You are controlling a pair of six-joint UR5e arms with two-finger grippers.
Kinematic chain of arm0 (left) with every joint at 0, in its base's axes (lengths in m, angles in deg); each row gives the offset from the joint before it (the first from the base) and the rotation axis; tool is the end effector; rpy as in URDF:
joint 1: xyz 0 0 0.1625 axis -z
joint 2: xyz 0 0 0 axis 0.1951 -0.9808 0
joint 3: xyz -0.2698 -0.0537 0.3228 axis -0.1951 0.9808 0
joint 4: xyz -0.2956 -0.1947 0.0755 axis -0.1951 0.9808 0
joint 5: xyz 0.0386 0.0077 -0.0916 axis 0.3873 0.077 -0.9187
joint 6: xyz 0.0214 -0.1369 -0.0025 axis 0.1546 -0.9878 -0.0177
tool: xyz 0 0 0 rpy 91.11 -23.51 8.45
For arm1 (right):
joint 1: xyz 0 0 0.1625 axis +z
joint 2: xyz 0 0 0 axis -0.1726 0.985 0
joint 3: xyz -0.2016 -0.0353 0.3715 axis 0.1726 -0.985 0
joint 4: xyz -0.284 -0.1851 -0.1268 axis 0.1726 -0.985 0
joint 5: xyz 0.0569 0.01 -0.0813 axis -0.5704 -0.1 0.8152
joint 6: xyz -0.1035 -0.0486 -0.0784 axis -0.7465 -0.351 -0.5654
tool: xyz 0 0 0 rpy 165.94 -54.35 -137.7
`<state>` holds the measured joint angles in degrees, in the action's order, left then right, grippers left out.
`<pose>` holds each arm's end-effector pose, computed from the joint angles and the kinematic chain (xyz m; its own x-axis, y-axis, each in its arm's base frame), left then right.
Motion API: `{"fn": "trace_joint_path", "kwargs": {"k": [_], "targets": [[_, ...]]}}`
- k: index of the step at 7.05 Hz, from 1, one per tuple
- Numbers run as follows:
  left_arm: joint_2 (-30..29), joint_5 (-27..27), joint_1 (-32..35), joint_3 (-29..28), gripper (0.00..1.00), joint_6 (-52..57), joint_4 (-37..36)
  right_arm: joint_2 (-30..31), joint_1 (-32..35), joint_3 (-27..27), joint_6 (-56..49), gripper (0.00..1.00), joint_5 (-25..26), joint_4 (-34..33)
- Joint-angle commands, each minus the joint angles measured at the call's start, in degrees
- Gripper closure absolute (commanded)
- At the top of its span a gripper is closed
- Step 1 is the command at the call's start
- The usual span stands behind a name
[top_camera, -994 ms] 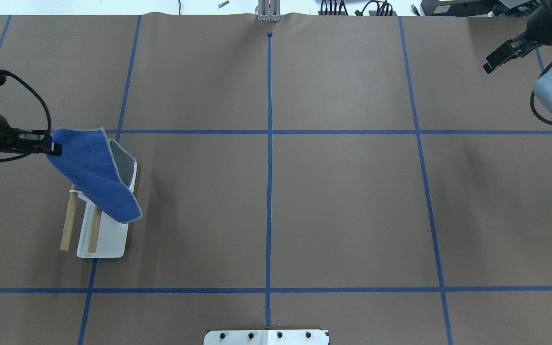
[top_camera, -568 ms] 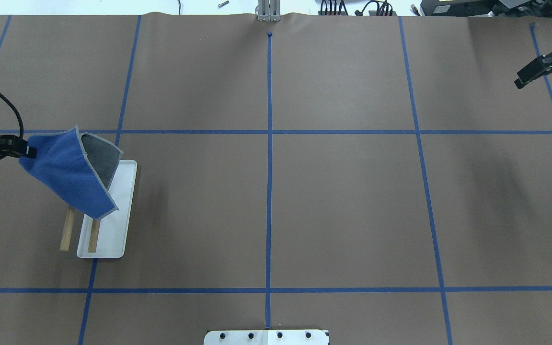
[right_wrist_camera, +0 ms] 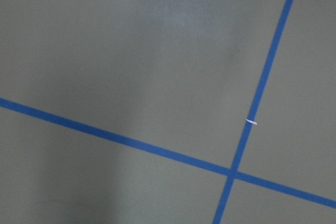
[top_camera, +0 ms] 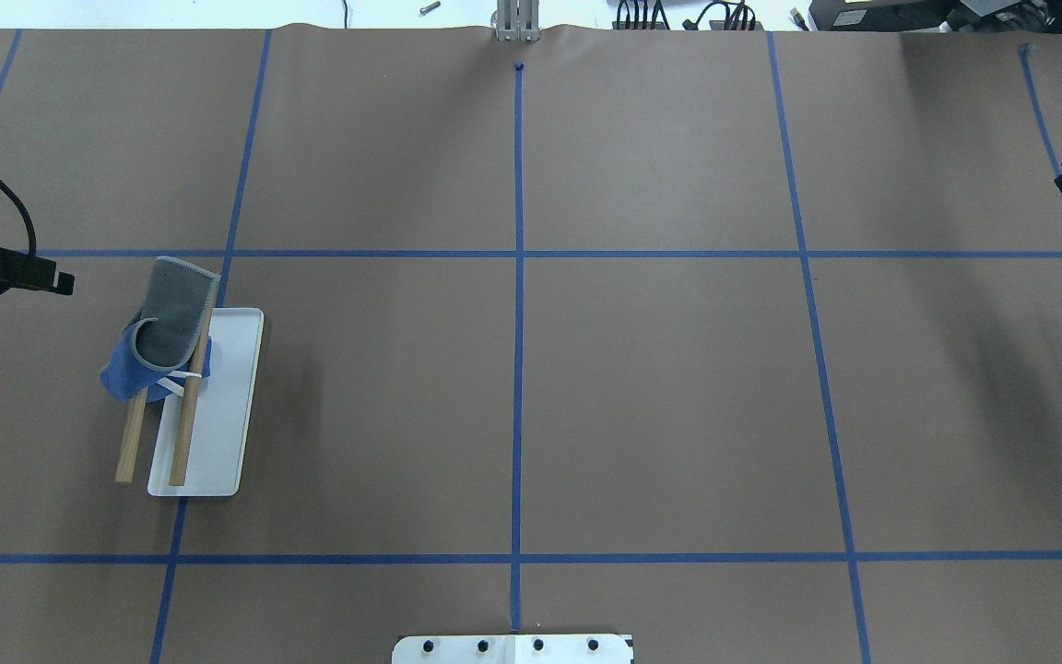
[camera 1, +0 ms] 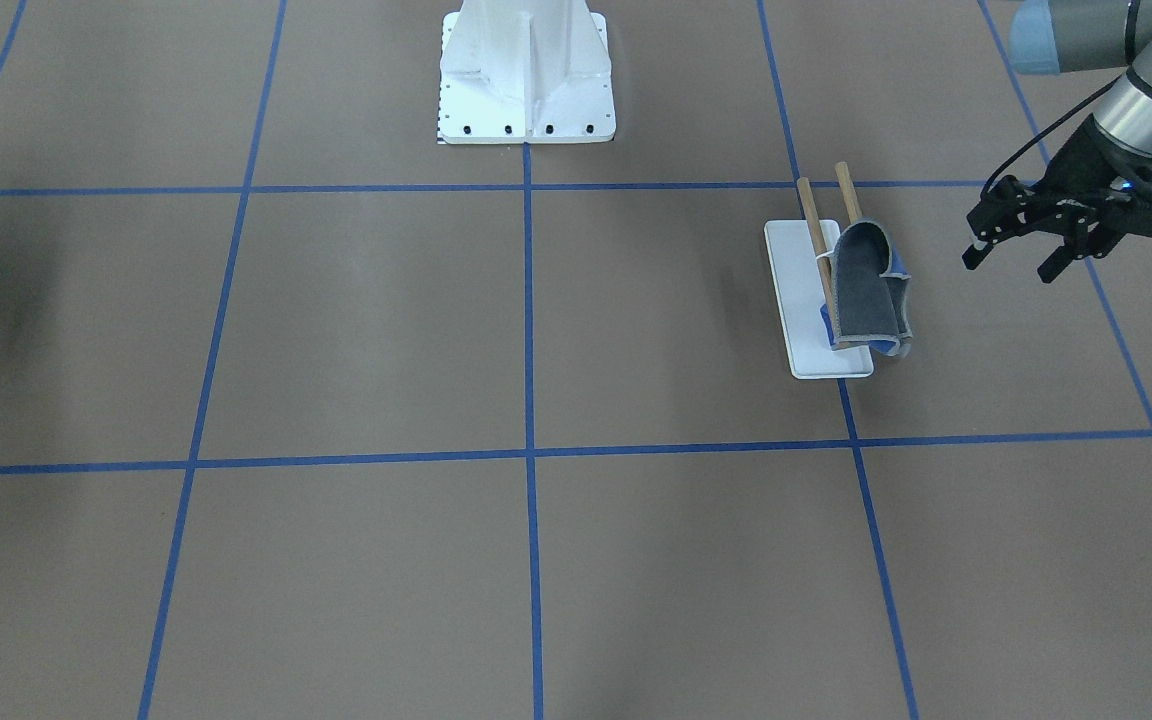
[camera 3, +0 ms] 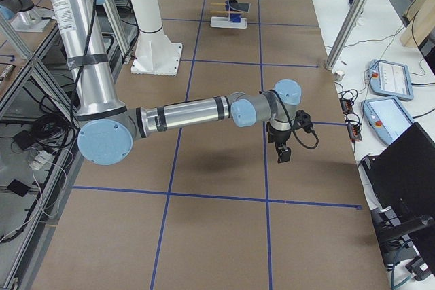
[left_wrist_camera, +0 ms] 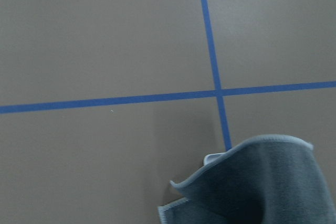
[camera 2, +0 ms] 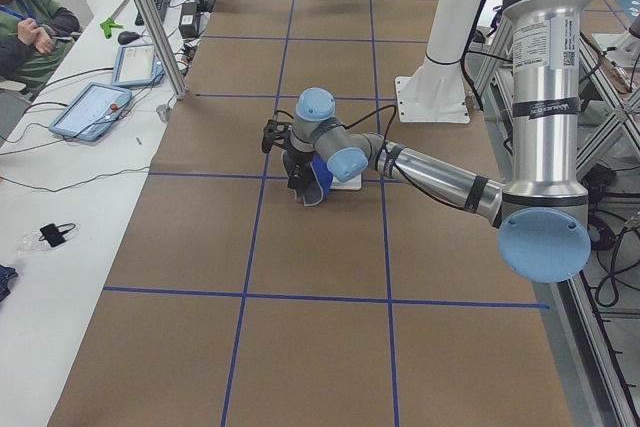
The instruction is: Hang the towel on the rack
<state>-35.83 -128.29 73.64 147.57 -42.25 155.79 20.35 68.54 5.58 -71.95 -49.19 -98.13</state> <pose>0.1570 -0.4133 0.4970 0.6058 0.1439 -0.7825 0.1115 0.9584 0.2626 -0.0540 -0.5175 0.6258 0.7581 -0.2965 0.5808 0.2029 0.9537 0.2221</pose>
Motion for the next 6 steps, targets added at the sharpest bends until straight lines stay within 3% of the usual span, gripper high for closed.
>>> {"fn": "trace_joint_path", "kwargs": {"k": [1, 4, 6], "targets": [[-0.3, -1.1, 6.9, -1.4, 0.0, 14.6, -7.6, 2.8, 2.5, -3.4, -0.9, 0.0, 0.0, 0.4], [-3.9, -1.0, 18.4, -1.9, 0.0, 43.6, -29.7, 3.0, 5.1, -7.3, -0.9, 0.0, -0.8, -0.2], [-4.3, -0.8, 24.6, -8.6, 0.0, 59.3, -33.4, 3.1, 8.1, -7.2, -0.9, 0.0, -0.9, -3.2]]}}
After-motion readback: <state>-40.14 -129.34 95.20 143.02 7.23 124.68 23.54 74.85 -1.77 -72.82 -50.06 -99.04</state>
